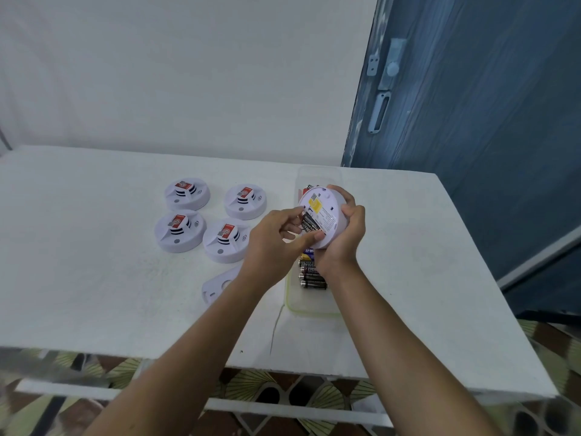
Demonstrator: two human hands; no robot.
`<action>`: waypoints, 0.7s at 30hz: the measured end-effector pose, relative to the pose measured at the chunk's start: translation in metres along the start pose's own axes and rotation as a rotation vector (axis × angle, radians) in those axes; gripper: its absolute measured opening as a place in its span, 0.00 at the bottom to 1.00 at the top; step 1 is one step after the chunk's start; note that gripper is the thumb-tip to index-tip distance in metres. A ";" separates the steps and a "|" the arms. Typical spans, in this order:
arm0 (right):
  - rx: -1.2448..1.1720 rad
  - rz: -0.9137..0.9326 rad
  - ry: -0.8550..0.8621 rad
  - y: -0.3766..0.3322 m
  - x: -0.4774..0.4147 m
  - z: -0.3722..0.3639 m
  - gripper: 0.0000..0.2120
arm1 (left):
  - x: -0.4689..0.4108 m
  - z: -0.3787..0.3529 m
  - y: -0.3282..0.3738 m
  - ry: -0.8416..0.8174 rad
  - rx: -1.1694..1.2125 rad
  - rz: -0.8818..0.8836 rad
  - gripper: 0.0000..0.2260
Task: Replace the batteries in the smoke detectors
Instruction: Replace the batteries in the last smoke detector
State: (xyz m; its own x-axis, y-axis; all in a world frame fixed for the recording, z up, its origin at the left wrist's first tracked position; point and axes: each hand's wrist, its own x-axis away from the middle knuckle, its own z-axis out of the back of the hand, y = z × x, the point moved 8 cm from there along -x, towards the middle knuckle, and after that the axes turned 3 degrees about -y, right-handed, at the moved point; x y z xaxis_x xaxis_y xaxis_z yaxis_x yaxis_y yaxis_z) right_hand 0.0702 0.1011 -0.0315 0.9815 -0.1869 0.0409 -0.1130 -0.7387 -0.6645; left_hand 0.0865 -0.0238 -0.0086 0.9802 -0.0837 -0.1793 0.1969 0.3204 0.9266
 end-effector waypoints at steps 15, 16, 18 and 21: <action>0.000 0.140 0.177 -0.041 -0.010 0.050 0.24 | 0.009 -0.019 -0.012 -0.313 -0.056 0.041 0.06; -0.004 0.147 0.183 -0.043 -0.010 0.054 0.24 | 0.013 -0.022 -0.011 -0.367 -0.145 0.002 0.07; -0.019 0.157 0.183 -0.047 -0.009 0.058 0.24 | 0.023 -0.031 -0.008 -0.479 -0.298 -0.095 0.06; -0.044 0.158 0.176 -0.049 -0.007 0.060 0.23 | 0.034 -0.038 -0.008 -0.554 -0.465 -0.214 0.07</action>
State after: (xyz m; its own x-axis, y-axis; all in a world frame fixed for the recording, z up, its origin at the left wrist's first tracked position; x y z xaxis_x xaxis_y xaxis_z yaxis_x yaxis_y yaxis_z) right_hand 0.0783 0.1773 -0.0443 0.9094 -0.4099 0.0708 -0.2737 -0.7178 -0.6401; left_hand 0.1186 0.0071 -0.0345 0.7904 -0.6117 -0.0334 0.4902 0.5989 0.6332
